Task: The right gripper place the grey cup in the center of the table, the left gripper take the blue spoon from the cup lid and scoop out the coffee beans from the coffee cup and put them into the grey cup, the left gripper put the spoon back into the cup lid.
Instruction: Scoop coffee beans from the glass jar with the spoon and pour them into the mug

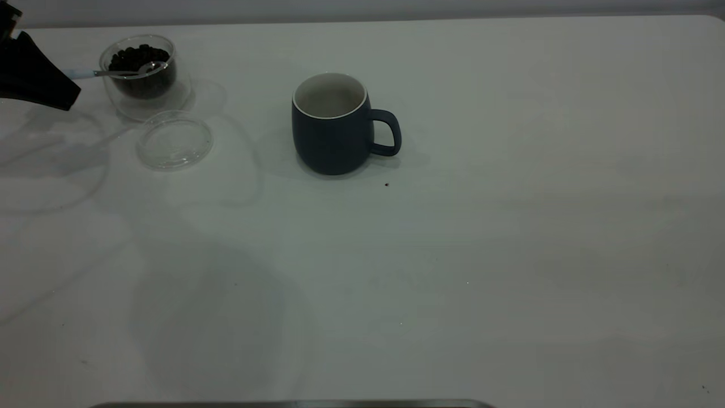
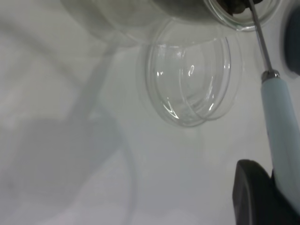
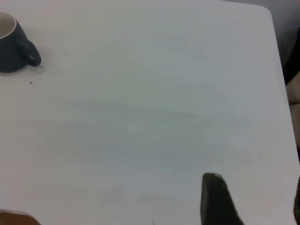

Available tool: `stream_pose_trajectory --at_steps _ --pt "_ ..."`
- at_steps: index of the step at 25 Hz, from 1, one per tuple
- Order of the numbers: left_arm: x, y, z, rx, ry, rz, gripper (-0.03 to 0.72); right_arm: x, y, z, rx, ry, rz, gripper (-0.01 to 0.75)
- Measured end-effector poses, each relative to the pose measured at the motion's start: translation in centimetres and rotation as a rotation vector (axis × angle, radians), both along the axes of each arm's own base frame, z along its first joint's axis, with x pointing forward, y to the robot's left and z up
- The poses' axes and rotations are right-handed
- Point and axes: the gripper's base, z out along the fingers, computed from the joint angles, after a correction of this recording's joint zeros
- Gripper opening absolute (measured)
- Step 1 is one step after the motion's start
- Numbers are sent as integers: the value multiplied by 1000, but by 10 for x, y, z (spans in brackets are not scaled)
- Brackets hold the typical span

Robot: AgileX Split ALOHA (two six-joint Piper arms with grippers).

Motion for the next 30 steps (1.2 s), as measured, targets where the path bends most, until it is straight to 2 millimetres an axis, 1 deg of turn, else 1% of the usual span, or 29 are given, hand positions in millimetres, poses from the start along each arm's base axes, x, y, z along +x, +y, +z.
stream_pose_trajectory --at_steps 8,13,18,30 --pt "0 -1 2 -42 4 10 96 0 0 0 0 0 0 364" --pt "0 8 7 -104 -13 75 95 0 0 0 0 0 0 364" --pt "-3 17 7 -117 -9 92 95 0 0 0 0 0 0 364" --pt "-3 20 8 -130 -23 95 95 0 0 0 -1 0 0 364"
